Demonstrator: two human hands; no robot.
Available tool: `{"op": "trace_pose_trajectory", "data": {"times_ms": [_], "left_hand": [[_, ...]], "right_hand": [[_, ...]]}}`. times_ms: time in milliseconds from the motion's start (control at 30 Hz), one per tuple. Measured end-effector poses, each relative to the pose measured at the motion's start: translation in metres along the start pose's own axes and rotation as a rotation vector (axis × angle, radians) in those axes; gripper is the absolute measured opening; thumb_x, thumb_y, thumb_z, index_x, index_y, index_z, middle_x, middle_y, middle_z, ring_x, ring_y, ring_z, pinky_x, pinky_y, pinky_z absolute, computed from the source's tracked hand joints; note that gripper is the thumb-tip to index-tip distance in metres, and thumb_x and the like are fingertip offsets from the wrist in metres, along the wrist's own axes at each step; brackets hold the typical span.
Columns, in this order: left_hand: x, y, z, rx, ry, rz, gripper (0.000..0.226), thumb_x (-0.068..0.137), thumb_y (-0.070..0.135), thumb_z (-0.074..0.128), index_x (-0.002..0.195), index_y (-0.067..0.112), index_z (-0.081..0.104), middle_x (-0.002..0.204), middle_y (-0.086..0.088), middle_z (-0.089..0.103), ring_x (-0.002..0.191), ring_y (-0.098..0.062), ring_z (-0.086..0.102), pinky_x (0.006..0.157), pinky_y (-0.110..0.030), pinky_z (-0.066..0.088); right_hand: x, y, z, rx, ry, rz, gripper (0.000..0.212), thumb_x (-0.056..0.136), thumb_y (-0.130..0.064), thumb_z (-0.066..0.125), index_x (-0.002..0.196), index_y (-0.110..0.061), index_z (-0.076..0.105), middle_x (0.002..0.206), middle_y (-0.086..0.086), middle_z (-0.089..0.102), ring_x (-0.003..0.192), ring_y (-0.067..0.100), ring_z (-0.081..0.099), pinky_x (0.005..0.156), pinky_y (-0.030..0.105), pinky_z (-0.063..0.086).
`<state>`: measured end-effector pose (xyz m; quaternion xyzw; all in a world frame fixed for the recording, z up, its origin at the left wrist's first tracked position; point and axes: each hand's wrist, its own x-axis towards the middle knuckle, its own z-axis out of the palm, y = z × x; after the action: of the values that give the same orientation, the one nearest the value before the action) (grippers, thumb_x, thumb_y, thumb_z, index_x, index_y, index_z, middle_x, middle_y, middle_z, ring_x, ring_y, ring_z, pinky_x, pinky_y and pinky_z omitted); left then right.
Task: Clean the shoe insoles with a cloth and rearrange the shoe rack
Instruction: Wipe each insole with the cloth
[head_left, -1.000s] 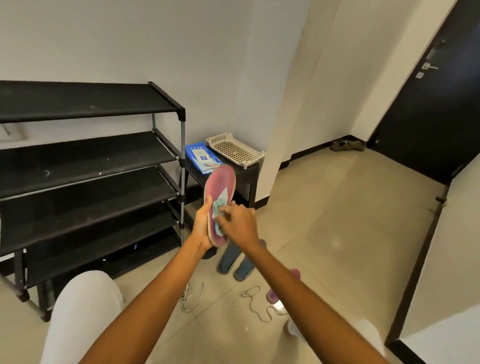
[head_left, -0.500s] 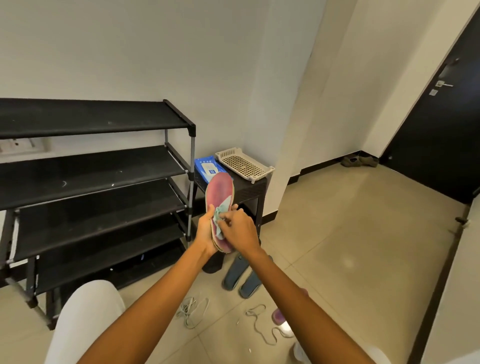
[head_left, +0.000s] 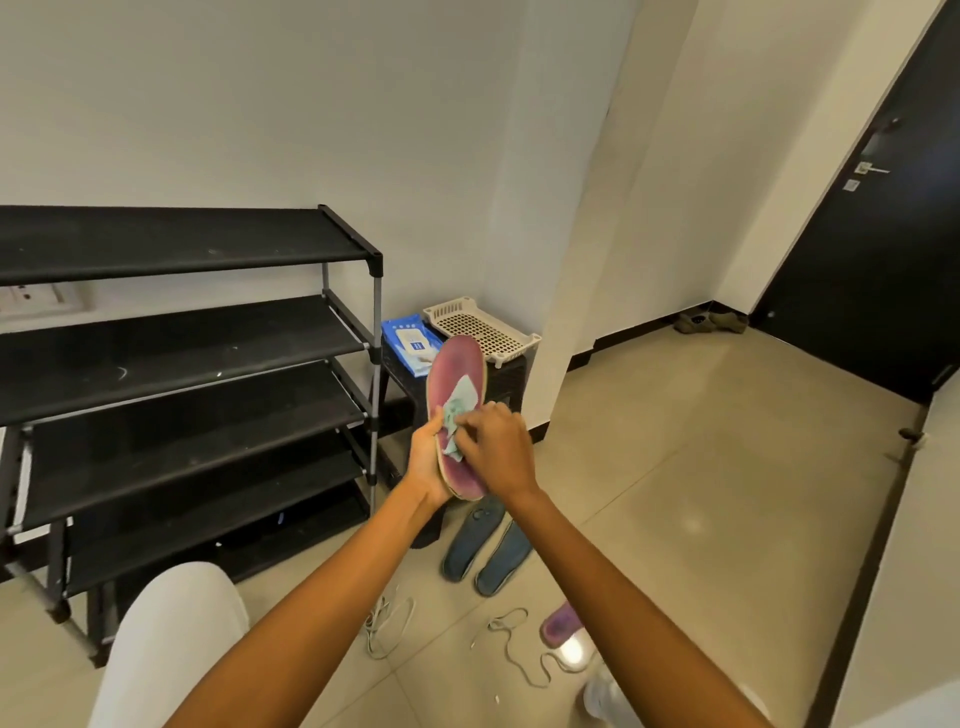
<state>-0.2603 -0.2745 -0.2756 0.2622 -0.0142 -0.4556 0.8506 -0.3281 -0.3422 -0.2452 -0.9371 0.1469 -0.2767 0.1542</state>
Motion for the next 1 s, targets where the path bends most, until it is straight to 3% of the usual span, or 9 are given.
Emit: {"op": "trace_pose_trajectory", "data": {"times_ms": [133, 233, 300, 467, 633, 700, 800, 900, 1000], "left_hand": [[0.009, 0.011, -0.016, 0.026, 0.038, -0.013, 0.060, 0.098, 0.045, 0.029, 0.121, 0.000, 0.060, 0.127, -0.016, 0.058, 0.114, -0.025, 0.060, 0.095, -0.036, 0.049], [0.002, 0.013, -0.006, 0.053, -0.038, -0.014, 0.051, 0.098, 0.028, 0.030, 0.095, 0.001, 0.073, 0.097, -0.015, 0.071, 0.086, -0.024, 0.071, 0.075, -0.035, 0.059], [0.000, 0.015, 0.000, 0.115, -0.029, 0.000, 0.039, 0.097, 0.021, 0.035, 0.096, 0.004, 0.070, 0.080, -0.012, 0.072, 0.067, -0.023, 0.070, 0.059, -0.031, 0.059], [-0.001, 0.010, 0.001, 0.091, -0.033, 0.041, 0.037, 0.099, 0.033, 0.036, 0.111, 0.007, 0.061, 0.085, -0.011, 0.072, 0.072, -0.024, 0.071, 0.061, -0.032, 0.059], [0.009, 0.012, -0.025, 0.050, 0.022, -0.027, 0.060, 0.093, 0.049, 0.035, 0.123, 0.001, 0.058, 0.129, -0.019, 0.057, 0.109, -0.029, 0.063, 0.095, -0.042, 0.048], [0.006, 0.011, -0.027, 0.073, 0.001, -0.050, 0.054, 0.095, 0.044, 0.034, 0.123, 0.003, 0.054, 0.117, -0.018, 0.065, 0.101, -0.026, 0.067, 0.087, -0.039, 0.054], [-0.001, 0.008, -0.011, 0.140, -0.032, -0.030, 0.032, 0.096, 0.029, 0.034, 0.101, 0.006, 0.056, 0.071, -0.011, 0.071, 0.062, -0.021, 0.070, 0.053, -0.030, 0.058], [0.000, 0.006, 0.002, 0.152, -0.050, 0.008, 0.036, 0.101, 0.030, 0.030, 0.105, 0.008, 0.058, 0.077, -0.011, 0.072, 0.065, -0.022, 0.070, 0.055, -0.030, 0.058], [0.005, 0.011, 0.004, 0.032, -0.077, -0.008, 0.040, 0.102, 0.031, 0.028, 0.112, 0.005, 0.057, 0.088, -0.013, 0.072, 0.079, -0.023, 0.071, 0.069, -0.033, 0.060]], "right_hand": [[-0.039, -0.006, 0.013, 0.272, -0.056, -0.041, 0.017, 0.078, -0.021, 0.062, 0.087, -0.010, 0.071, 0.083, -0.002, 0.062, 0.076, 0.003, 0.047, 0.062, 0.022, 0.041], [-0.020, 0.000, 0.002, 0.316, 0.057, -0.010, 0.017, 0.077, -0.020, 0.062, 0.088, -0.010, 0.071, 0.082, -0.001, 0.063, 0.076, 0.007, 0.049, 0.060, 0.021, 0.042], [0.005, 0.003, -0.008, 0.283, 0.171, 0.097, 0.018, 0.085, -0.017, 0.061, 0.100, -0.010, 0.069, 0.091, 0.006, 0.065, 0.085, 0.016, 0.053, 0.065, 0.030, 0.046], [0.032, 0.010, -0.009, -0.015, -0.089, 0.111, 0.024, 0.092, -0.024, 0.053, 0.106, -0.015, 0.070, 0.103, 0.008, 0.067, 0.096, 0.023, 0.053, 0.077, 0.040, 0.049], [-0.025, -0.009, 0.008, 0.159, -0.162, -0.086, 0.019, 0.084, -0.021, 0.060, 0.089, -0.009, 0.073, 0.089, 0.009, 0.069, 0.081, 0.018, 0.060, 0.067, 0.030, 0.051], [-0.030, -0.003, 0.001, 0.167, -0.192, -0.189, 0.024, 0.080, -0.028, 0.058, 0.089, -0.012, 0.074, 0.087, 0.005, 0.071, 0.077, 0.011, 0.056, 0.064, 0.023, 0.045], [0.000, 0.010, -0.008, 0.123, -0.009, -0.127, 0.024, 0.085, -0.029, 0.059, 0.098, -0.013, 0.072, 0.092, 0.006, 0.069, 0.080, 0.012, 0.050, 0.065, 0.030, 0.043], [0.028, 0.014, -0.010, 0.015, 0.082, 0.089, 0.025, 0.093, -0.026, 0.054, 0.109, -0.014, 0.068, 0.102, 0.006, 0.067, 0.091, 0.020, 0.052, 0.076, 0.038, 0.047], [0.022, 0.001, -0.001, 0.017, 0.003, 0.022, 0.023, 0.092, -0.026, 0.054, 0.103, -0.015, 0.071, 0.098, 0.007, 0.068, 0.089, 0.020, 0.054, 0.080, 0.037, 0.046]]}}
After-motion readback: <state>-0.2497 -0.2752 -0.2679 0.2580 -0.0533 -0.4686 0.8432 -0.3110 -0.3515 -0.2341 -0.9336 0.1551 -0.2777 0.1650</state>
